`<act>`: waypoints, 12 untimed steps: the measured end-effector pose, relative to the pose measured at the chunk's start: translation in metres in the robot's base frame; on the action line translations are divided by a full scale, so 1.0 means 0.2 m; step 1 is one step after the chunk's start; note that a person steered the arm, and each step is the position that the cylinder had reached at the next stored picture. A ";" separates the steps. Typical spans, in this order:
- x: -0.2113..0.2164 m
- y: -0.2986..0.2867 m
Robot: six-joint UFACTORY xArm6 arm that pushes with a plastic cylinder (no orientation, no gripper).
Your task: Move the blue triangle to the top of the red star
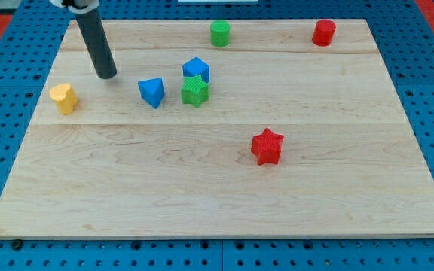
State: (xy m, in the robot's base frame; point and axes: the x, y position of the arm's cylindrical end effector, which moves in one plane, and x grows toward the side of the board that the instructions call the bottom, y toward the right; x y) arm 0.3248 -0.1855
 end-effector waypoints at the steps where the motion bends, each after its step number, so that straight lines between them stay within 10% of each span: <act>1: 0.01 0.13; 3: 0.41 0.33; 12: 0.62 1.11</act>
State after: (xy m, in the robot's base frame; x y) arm 0.4480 0.0355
